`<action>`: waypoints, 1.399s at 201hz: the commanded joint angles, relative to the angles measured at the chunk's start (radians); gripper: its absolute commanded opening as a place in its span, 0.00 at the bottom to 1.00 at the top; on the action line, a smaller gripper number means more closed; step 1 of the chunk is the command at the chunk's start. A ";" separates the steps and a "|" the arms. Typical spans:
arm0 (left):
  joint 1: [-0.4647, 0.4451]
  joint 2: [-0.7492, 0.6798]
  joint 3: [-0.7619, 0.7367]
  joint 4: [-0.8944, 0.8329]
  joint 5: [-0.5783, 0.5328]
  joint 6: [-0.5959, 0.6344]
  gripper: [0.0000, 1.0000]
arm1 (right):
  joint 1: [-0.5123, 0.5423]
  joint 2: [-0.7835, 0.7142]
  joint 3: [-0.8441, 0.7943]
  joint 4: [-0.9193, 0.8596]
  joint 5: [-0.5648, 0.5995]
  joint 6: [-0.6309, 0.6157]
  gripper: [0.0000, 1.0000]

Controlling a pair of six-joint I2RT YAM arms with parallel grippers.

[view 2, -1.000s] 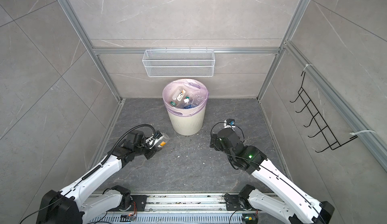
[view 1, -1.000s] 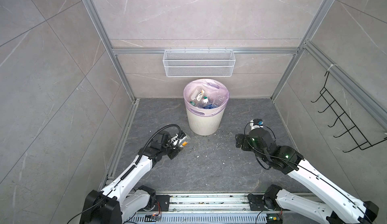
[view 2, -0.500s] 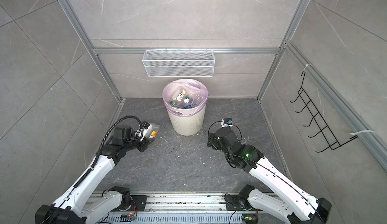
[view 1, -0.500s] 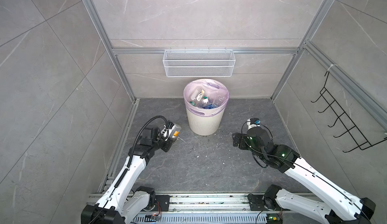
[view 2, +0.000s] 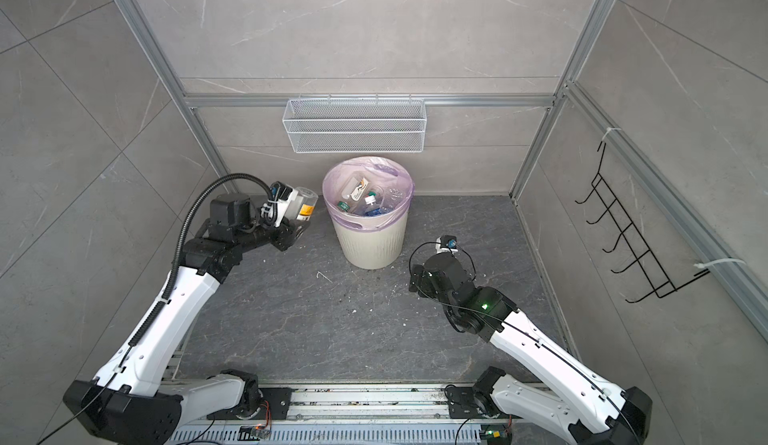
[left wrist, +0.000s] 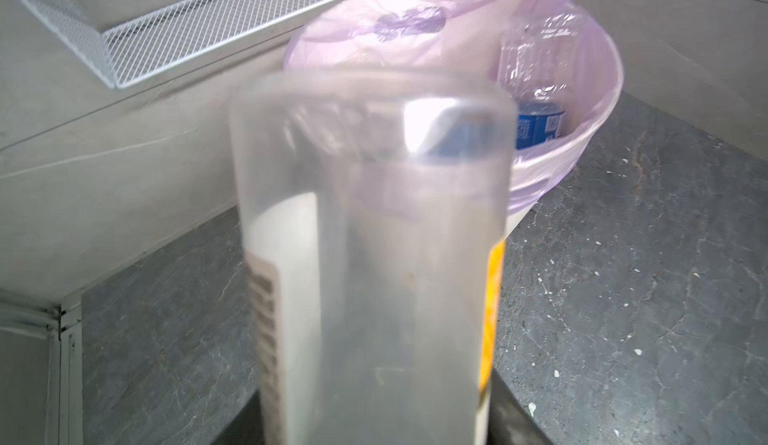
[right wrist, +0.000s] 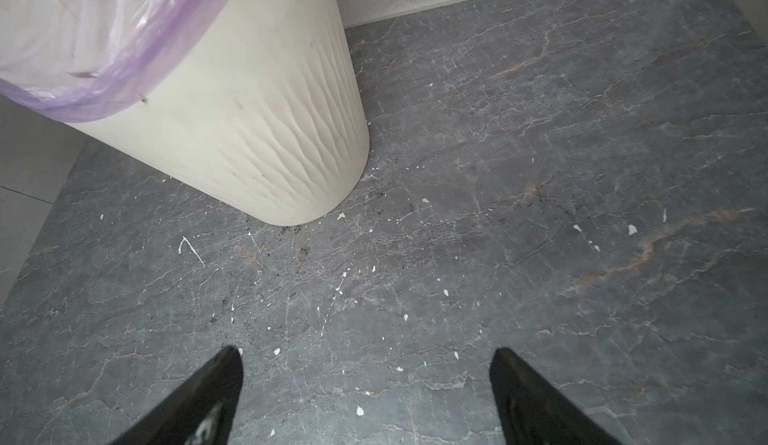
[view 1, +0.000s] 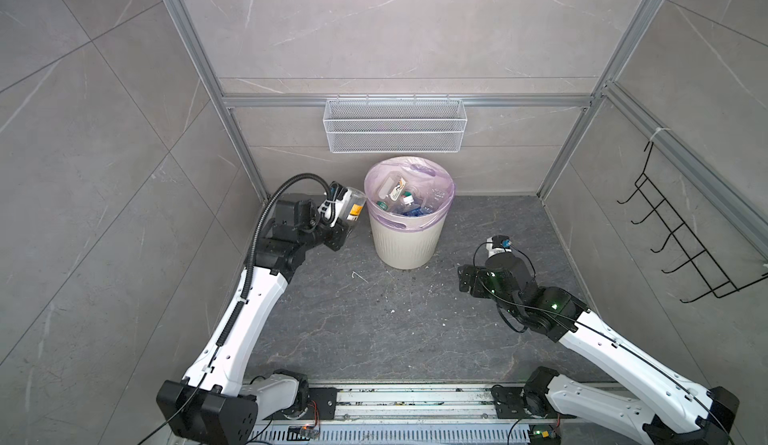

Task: Throw the plastic bottles in the bin
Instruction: 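Carry the orange-labelled bottle over the bin and open the left gripper, then withdraw the left gripper from the bin toward the robot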

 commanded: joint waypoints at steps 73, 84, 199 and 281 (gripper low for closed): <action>-0.126 0.637 0.896 -0.259 0.018 -0.067 1.00 | 0.001 -0.094 -0.038 -0.048 0.029 0.069 0.99; -0.126 0.616 0.864 -0.215 -0.001 -0.065 1.00 | 0.001 -0.104 -0.036 -0.061 0.038 0.068 0.99; 0.118 0.130 0.197 0.084 -0.073 -0.247 1.00 | -0.124 0.062 0.176 -0.122 0.060 -0.166 0.99; 0.334 -0.145 -0.422 0.271 -0.071 -0.304 1.00 | -0.411 0.202 0.182 -0.073 -0.111 -0.256 1.00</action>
